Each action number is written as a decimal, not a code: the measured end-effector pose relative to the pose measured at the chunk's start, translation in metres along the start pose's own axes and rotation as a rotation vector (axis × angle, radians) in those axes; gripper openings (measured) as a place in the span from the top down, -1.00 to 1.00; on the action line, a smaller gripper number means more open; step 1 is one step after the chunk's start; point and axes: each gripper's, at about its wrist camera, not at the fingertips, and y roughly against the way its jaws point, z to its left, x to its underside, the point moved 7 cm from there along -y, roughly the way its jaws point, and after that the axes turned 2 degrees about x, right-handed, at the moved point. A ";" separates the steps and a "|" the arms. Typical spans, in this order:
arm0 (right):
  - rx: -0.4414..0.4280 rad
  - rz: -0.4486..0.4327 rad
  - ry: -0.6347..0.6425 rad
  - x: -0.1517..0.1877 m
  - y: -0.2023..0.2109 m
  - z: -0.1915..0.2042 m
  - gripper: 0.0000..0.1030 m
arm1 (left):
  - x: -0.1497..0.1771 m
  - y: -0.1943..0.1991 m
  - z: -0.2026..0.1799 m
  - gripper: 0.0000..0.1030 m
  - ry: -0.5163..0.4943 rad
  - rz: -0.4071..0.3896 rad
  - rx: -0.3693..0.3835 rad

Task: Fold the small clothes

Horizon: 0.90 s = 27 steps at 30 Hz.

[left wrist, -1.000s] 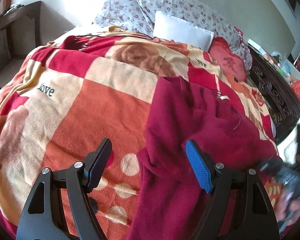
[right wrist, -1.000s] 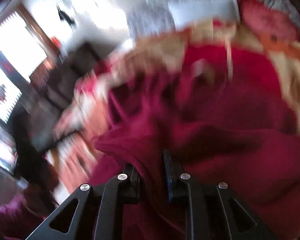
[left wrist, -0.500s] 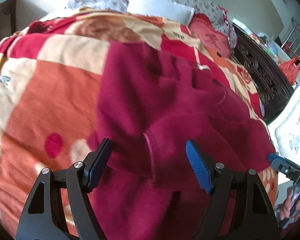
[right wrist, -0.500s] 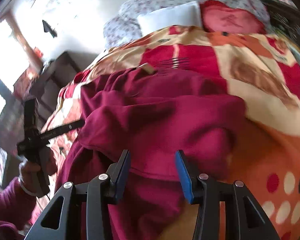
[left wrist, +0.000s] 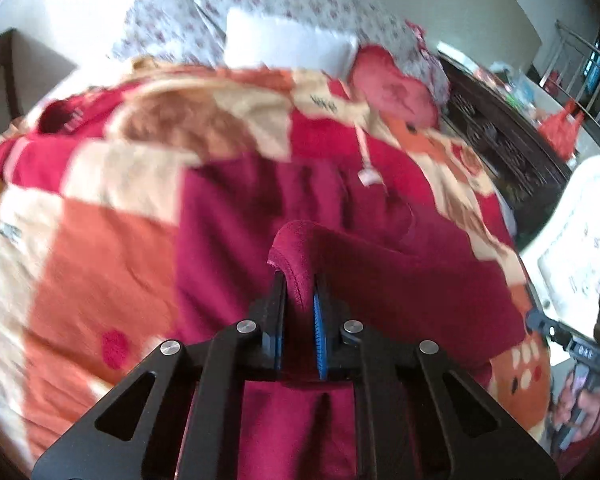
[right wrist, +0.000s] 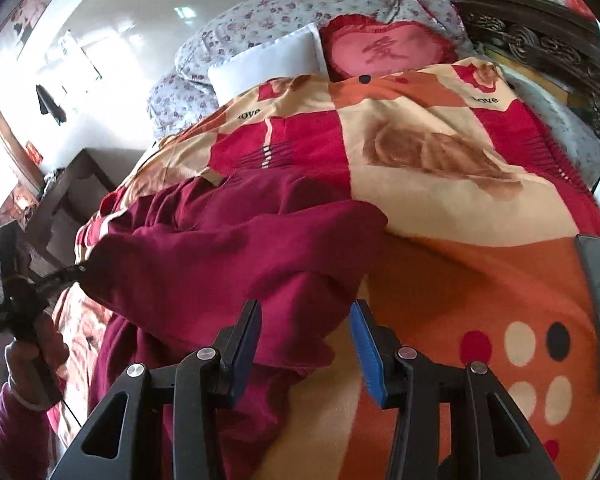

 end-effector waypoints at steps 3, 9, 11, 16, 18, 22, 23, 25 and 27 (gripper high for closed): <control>-0.006 0.008 -0.001 0.001 -0.009 0.005 0.14 | -0.003 -0.005 0.019 0.79 0.019 0.003 -0.044; 0.138 0.160 0.135 0.036 -0.059 0.007 0.15 | 0.028 -0.041 0.037 0.79 0.031 0.099 -0.132; 0.109 0.182 0.118 0.042 -0.056 0.003 0.15 | 0.032 -0.038 0.040 0.79 0.038 0.099 -0.116; 0.011 0.059 -0.011 0.011 -0.021 -0.011 0.14 | 0.030 -0.029 0.035 0.79 0.032 0.092 -0.112; -0.011 0.018 -0.053 -0.007 -0.019 -0.013 0.14 | 0.029 -0.030 0.036 0.79 0.043 0.091 -0.115; 0.044 0.009 0.036 -0.028 -0.044 0.009 0.15 | 0.027 -0.037 0.037 0.78 0.052 0.092 -0.128; 0.063 0.011 0.057 -0.031 -0.052 0.014 0.15 | 0.027 -0.039 0.037 0.77 0.045 0.090 -0.140; 0.160 0.029 0.100 -0.031 -0.070 0.011 0.15 | 0.027 -0.044 0.037 0.69 0.030 0.092 -0.156; 0.184 0.057 0.087 -0.029 -0.088 0.002 0.15 | 0.028 -0.046 0.039 0.64 0.029 0.103 -0.158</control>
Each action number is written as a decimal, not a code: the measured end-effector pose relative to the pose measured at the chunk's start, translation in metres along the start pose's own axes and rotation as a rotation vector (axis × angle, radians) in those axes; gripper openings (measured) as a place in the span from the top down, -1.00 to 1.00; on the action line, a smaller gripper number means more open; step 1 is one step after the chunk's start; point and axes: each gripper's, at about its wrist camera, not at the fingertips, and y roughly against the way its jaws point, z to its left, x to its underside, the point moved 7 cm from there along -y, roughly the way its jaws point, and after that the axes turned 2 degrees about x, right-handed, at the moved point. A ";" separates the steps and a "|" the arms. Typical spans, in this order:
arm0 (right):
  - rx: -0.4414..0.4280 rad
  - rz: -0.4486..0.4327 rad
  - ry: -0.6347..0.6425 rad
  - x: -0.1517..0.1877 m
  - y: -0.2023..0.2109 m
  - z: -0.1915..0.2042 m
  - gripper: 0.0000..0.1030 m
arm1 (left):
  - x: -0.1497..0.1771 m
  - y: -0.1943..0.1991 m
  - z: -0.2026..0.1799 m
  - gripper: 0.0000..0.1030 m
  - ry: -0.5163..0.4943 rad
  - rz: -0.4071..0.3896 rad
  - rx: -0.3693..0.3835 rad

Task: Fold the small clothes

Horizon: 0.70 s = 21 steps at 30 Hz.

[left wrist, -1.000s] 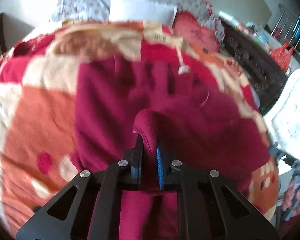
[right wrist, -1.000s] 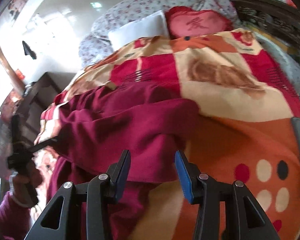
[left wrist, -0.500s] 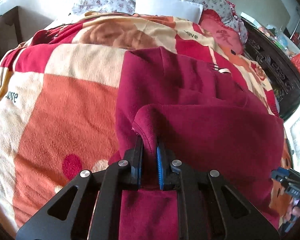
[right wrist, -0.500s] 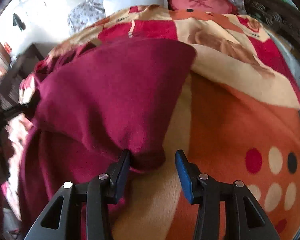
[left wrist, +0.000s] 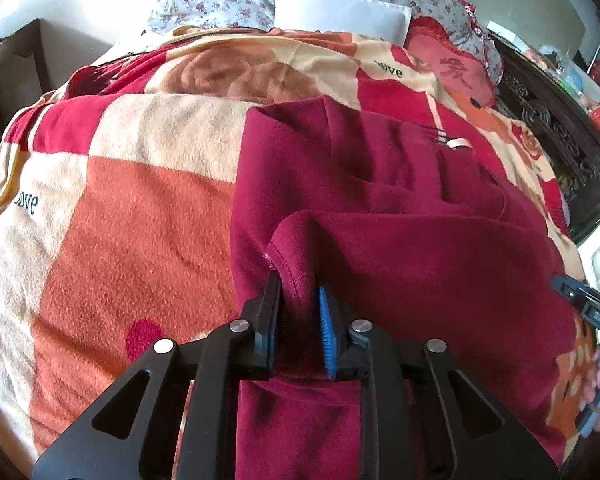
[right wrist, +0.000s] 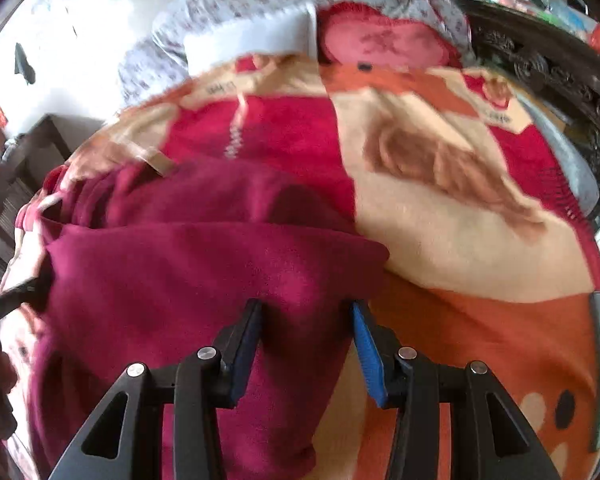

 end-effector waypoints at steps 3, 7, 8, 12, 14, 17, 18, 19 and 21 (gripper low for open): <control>-0.028 -0.005 -0.063 -0.001 0.010 -0.013 0.15 | 0.000 0.009 0.005 0.56 0.023 -0.004 0.018; -0.057 -0.039 -0.056 0.006 0.045 -0.011 0.15 | 0.007 0.022 0.013 0.47 0.013 -0.002 0.006; -0.077 -0.041 -0.050 0.011 0.053 -0.007 0.14 | 0.011 0.026 0.015 0.47 0.009 0.002 0.003; -0.101 -0.026 0.014 0.035 0.064 0.013 0.15 | 0.028 0.033 0.021 0.47 0.015 0.010 0.001; -0.009 0.008 0.081 0.050 0.049 0.016 0.15 | 0.040 0.033 0.023 0.47 0.023 0.032 0.001; 0.021 0.061 0.067 0.065 0.024 0.008 0.15 | 0.061 0.035 0.022 0.47 0.030 0.076 0.011; 0.000 0.055 0.033 0.066 0.027 0.005 0.15 | 0.069 0.038 0.021 0.47 0.030 0.093 0.026; -0.019 0.058 0.000 0.066 0.032 0.002 0.15 | 0.073 0.041 0.021 0.47 0.029 0.099 0.038; -0.059 0.042 -0.043 0.068 0.051 0.000 0.14 | 0.087 0.054 0.022 0.47 0.028 0.106 0.066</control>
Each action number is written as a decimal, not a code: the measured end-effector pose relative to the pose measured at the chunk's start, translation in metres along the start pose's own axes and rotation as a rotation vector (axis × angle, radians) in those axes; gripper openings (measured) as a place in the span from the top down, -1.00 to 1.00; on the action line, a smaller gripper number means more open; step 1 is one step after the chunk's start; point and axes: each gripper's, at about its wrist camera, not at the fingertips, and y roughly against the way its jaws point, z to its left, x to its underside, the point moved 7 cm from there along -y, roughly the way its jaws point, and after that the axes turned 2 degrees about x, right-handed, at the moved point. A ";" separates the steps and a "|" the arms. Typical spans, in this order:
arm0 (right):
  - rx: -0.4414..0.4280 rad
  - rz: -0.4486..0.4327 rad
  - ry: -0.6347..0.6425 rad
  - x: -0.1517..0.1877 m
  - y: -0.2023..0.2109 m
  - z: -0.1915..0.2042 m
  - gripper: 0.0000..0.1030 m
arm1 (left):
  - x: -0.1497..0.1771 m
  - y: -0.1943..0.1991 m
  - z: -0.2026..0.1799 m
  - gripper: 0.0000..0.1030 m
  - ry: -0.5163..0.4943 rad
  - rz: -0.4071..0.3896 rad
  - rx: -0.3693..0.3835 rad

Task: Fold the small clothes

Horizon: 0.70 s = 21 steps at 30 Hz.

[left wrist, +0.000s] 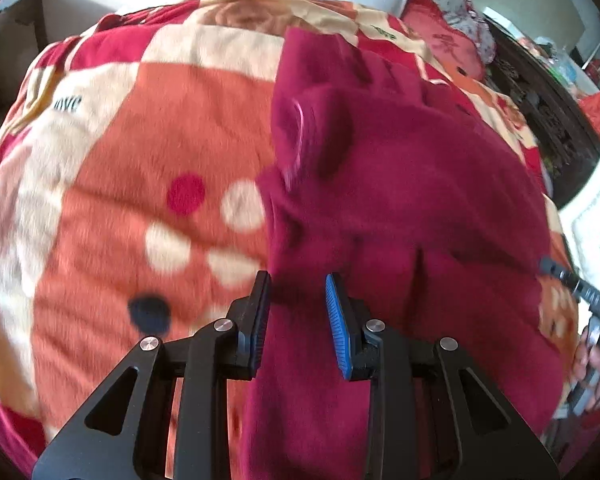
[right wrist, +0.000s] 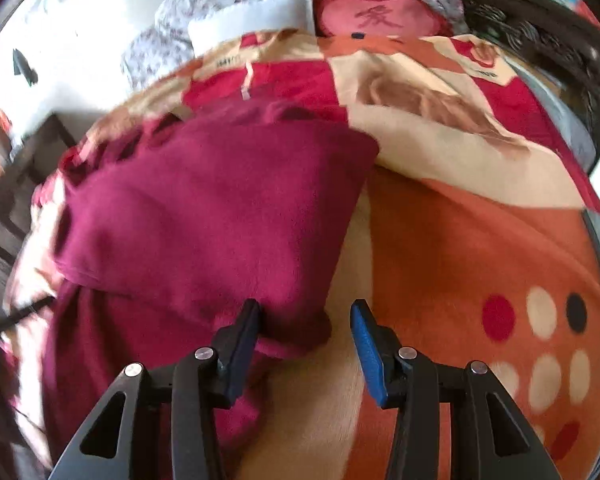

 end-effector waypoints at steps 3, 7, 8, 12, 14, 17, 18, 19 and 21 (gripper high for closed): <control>-0.089 -0.012 -0.026 0.015 0.032 0.001 0.08 | 0.025 0.017 0.004 0.47 -0.006 0.020 0.021; -0.176 0.024 -0.038 0.052 0.059 0.004 0.06 | 0.060 0.032 0.008 0.18 -0.008 0.076 0.049; -0.179 0.033 -0.035 0.060 0.063 0.005 0.06 | 0.068 0.036 0.009 0.13 -0.004 0.085 0.055; -0.195 0.068 -0.041 0.103 0.079 0.008 0.06 | 0.101 0.053 0.015 0.11 0.027 0.107 0.070; -0.220 0.083 -0.062 0.126 0.086 0.008 0.05 | 0.117 0.056 0.014 0.11 0.013 0.124 0.063; -0.245 0.110 -0.090 0.153 0.088 0.005 0.05 | 0.134 0.058 0.013 0.11 -0.011 0.138 0.053; -0.243 0.117 -0.094 0.160 0.089 0.004 0.05 | 0.138 0.059 0.013 0.11 -0.010 0.139 0.056; -0.243 0.123 -0.100 0.167 0.089 0.003 0.05 | 0.140 0.059 0.014 0.11 -0.004 0.138 0.062; -0.262 0.138 -0.114 0.180 0.090 0.003 0.05 | 0.144 0.061 0.014 0.11 0.024 0.138 0.083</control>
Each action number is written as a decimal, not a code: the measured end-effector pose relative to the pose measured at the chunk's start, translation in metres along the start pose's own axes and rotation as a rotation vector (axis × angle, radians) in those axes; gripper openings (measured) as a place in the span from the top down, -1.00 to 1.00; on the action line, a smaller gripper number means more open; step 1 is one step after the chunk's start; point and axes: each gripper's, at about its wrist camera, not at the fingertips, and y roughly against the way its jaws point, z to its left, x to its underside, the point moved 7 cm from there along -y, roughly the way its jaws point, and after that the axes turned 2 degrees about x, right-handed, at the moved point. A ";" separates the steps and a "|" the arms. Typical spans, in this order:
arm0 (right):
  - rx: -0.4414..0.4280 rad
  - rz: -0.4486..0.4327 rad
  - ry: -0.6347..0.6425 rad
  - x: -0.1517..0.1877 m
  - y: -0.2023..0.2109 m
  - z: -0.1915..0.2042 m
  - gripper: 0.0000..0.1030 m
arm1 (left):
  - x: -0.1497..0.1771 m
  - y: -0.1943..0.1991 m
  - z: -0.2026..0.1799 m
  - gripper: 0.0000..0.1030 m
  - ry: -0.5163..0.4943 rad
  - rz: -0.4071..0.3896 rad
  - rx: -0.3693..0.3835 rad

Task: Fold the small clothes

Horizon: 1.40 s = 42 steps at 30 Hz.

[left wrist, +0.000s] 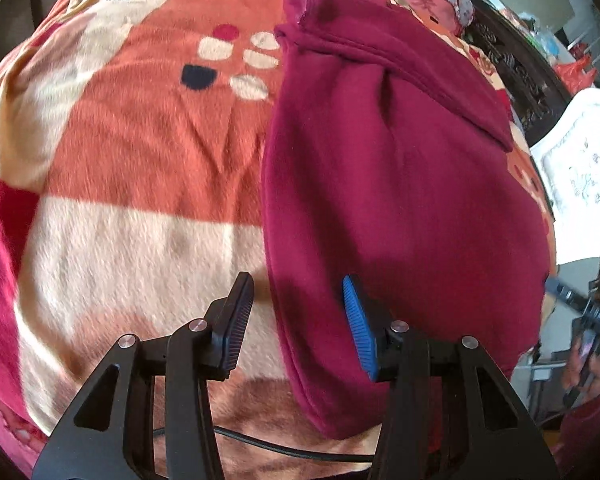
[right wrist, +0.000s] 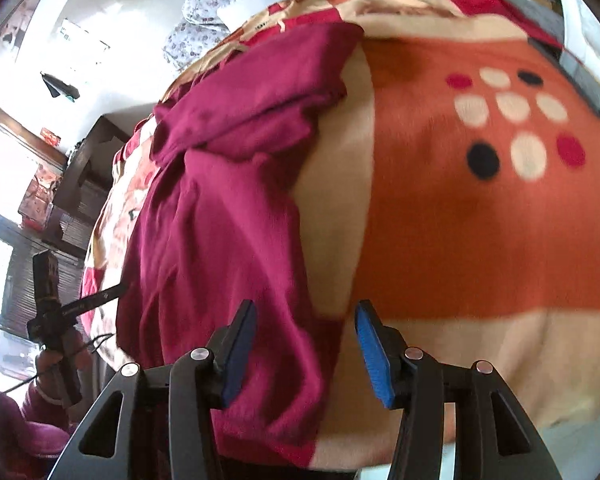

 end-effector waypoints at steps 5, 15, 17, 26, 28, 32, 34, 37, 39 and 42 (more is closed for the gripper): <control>-0.033 0.019 -0.010 0.018 -0.006 0.004 0.05 | 0.012 0.000 0.000 0.11 0.035 0.038 0.076; -0.082 0.000 -0.029 0.030 -0.014 0.010 0.05 | 0.040 0.009 0.000 0.10 0.046 0.075 0.106; -0.094 -0.008 -0.043 0.030 -0.015 0.010 0.04 | 0.038 0.005 -0.007 0.07 0.014 0.068 0.071; -0.085 -0.063 0.017 0.034 -0.010 0.014 0.63 | 0.039 -0.003 -0.028 0.78 -0.130 0.045 -0.033; -0.081 -0.080 0.037 0.033 -0.003 0.018 0.82 | 0.037 -0.004 -0.035 0.85 -0.137 0.034 -0.026; -0.137 -0.099 0.057 0.030 0.022 0.034 0.84 | 0.034 0.018 -0.035 0.87 -0.174 -0.004 -0.004; -0.155 -0.109 0.093 0.031 0.037 0.046 0.84 | 0.034 0.039 -0.034 0.87 -0.211 -0.034 0.004; -0.154 -0.102 0.136 0.034 0.043 0.057 0.85 | 0.035 0.053 -0.022 0.87 -0.218 -0.044 0.002; -0.155 -0.051 0.127 0.039 0.031 0.054 0.85 | 0.039 0.046 -0.009 0.87 -0.191 -0.020 -0.012; -0.101 0.030 0.114 0.050 0.005 0.041 0.85 | 0.045 0.031 0.005 0.88 -0.138 0.024 -0.014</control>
